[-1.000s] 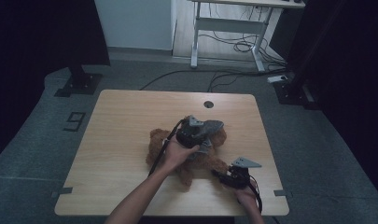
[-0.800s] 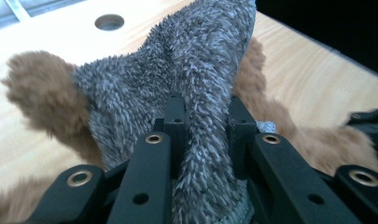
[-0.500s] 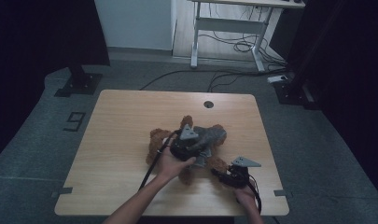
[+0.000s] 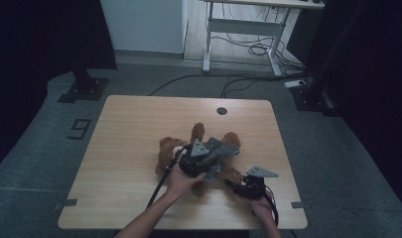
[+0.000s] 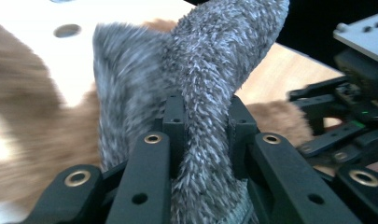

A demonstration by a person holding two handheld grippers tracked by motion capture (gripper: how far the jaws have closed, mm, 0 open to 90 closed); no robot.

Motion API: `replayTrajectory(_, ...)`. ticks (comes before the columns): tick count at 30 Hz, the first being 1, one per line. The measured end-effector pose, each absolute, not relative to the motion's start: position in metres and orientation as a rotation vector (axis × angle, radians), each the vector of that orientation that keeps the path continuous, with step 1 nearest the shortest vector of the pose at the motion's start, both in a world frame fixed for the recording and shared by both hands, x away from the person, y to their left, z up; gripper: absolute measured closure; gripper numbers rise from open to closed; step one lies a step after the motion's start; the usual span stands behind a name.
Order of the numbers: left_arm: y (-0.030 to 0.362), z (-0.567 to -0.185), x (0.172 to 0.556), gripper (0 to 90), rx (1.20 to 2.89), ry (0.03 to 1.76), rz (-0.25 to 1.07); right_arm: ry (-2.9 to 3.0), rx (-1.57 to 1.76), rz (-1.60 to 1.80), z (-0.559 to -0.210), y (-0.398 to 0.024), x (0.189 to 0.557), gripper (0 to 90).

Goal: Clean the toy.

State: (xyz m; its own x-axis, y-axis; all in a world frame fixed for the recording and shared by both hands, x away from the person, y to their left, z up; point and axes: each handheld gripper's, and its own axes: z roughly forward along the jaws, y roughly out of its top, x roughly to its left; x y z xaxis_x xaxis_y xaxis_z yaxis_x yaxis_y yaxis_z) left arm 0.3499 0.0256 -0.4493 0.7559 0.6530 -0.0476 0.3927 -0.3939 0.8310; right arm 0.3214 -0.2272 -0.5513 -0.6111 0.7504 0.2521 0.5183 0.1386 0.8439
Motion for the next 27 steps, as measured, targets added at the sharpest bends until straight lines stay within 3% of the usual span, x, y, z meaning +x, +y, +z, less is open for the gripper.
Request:
replayTrajectory(12, 0.124, -0.431, 0.367, 74.4, 1.925, 0.979, 0.48, 2.189, 1.242, 1.458, -0.551, -0.228, 0.321, 55.0)
replayTrajectory(27, 0.168, -0.472, 0.398, 74.8, 1.965, 1.19, 0.528, 2.187, 1.239, 1.466, -0.551, -0.227, 0.322, 55.0)
